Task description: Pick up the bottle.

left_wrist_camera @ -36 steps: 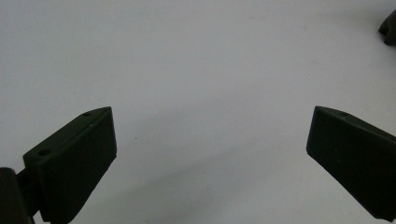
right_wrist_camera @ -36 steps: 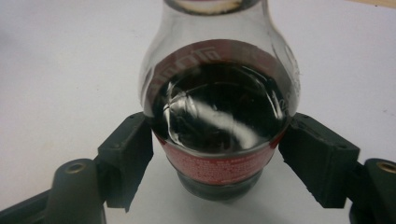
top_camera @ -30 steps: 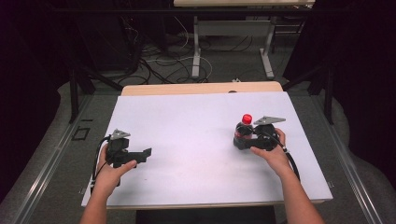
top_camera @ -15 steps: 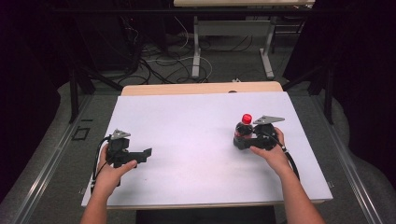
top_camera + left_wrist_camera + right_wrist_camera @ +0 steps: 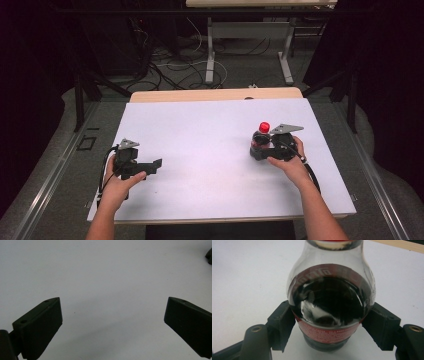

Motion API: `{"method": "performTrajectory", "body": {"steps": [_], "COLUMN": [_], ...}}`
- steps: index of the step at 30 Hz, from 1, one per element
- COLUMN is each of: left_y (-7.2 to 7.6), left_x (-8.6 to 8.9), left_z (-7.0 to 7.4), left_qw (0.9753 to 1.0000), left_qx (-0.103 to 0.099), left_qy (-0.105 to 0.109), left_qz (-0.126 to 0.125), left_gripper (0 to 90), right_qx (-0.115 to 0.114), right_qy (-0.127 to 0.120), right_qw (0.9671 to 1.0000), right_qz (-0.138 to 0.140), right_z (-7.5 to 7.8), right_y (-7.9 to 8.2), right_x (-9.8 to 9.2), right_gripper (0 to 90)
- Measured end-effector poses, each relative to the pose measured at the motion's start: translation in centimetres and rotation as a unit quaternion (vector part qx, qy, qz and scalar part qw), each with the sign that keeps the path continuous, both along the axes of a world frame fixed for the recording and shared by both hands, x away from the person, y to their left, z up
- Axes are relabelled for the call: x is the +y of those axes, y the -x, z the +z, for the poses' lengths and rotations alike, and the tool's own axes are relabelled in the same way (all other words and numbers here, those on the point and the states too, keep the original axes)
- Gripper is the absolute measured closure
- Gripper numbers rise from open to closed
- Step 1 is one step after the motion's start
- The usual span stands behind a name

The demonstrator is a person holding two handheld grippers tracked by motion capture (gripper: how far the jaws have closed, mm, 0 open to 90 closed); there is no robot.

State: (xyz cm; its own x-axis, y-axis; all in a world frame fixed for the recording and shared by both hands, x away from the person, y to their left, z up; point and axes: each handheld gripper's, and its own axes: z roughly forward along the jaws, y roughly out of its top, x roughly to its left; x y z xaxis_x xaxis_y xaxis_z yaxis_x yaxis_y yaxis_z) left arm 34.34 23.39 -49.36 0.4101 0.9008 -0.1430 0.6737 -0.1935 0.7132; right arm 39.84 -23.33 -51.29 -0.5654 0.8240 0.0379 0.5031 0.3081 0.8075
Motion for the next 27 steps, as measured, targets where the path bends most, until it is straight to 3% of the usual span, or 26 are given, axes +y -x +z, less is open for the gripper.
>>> {"method": "performTrajectory", "body": {"steps": [16, 20, 25, 27], "left_y": [0.1, 0.2, 0.4, 0.5], "left_x": [-0.1, -0.5, -1.2, -1.7], "left_z": [0.2, 0.3, 0.9, 1.5], "left_qw": [0.9999, 0.9999, 0.9994, 0.999], "left_qx": [0.001, -0.007, -0.015, -0.02], "left_qy": [-0.004, 0.003, 0.001, 0.011], "left_qz": [-0.01, -0.008, -0.03, -0.039], "left_gripper": [2.6, 3.4, 3.7, 3.7], "right_qx": [-0.01, -0.008, -0.01, -0.008], "right_qy": [0.007, 0.009, 0.018, 0.013], "right_qw": [0.9997, 0.999, 0.9973, 0.9953], "right_qz": [0.021, 0.044, 0.071, 0.096], "right_z": [0.6, 1.3, 1.7, 2.1], "right_y": [0.6, 1.2, 1.7, 2.3], "right_x": [0.7, 1.5, 2.6, 3.5], "right_gripper": [30.9, 30.8, 30.8, 30.8]}}
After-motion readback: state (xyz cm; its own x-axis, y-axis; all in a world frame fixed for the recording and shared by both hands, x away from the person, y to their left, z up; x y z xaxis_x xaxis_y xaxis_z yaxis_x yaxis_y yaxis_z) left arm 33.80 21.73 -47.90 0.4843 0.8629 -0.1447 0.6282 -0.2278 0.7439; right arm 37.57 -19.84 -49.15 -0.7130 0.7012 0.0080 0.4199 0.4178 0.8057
